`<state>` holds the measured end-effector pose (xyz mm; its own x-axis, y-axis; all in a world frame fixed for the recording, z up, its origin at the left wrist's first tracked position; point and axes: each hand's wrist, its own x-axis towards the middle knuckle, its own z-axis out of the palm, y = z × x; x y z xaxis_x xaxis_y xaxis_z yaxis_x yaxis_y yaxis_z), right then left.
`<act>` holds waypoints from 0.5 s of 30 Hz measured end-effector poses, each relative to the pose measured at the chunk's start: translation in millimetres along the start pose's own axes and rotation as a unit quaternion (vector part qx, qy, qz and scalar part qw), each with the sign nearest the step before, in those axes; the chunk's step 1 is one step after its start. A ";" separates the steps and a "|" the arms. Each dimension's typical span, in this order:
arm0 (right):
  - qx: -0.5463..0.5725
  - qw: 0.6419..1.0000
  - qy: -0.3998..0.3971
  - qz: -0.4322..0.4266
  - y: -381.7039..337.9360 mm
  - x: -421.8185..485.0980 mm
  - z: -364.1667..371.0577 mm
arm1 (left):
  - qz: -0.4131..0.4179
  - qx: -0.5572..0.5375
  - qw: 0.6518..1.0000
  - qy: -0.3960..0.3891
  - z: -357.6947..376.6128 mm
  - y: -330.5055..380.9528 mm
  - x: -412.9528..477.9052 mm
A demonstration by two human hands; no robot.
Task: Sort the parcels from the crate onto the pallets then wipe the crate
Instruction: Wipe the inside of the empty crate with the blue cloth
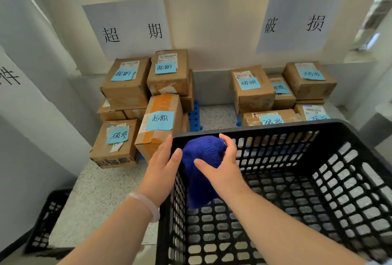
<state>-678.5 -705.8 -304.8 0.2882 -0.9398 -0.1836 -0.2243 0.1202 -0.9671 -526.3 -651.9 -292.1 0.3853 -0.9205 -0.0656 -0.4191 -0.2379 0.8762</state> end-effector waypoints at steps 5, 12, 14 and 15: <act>-0.115 0.989 0.047 -0.074 11.4 19.8 53.4 | -0.006 -0.085 0.996 -0.001 9.6 -12.3 -0.9; -0.092 0.994 0.064 -0.009 52.8 27.0 94.6 | 0.004 -0.074 0.997 0.000 11.5 -21.7 3.1; -0.117 0.992 0.052 -0.007 53.6 31.5 87.0 | 0.002 -0.074 0.997 0.005 11.6 -20.9 2.7; -0.117 0.992 0.046 -0.004 53.3 32.9 81.4 | 0.004 -0.075 0.997 0.008 11.0 -20.0 2.4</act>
<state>-605.2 -704.2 -376.8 0.2069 -0.9669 -0.1497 -0.4350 0.0461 -0.8992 -526.0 -652.7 -315.1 0.3954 -0.9170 -0.0524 -0.2950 -0.1808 0.9382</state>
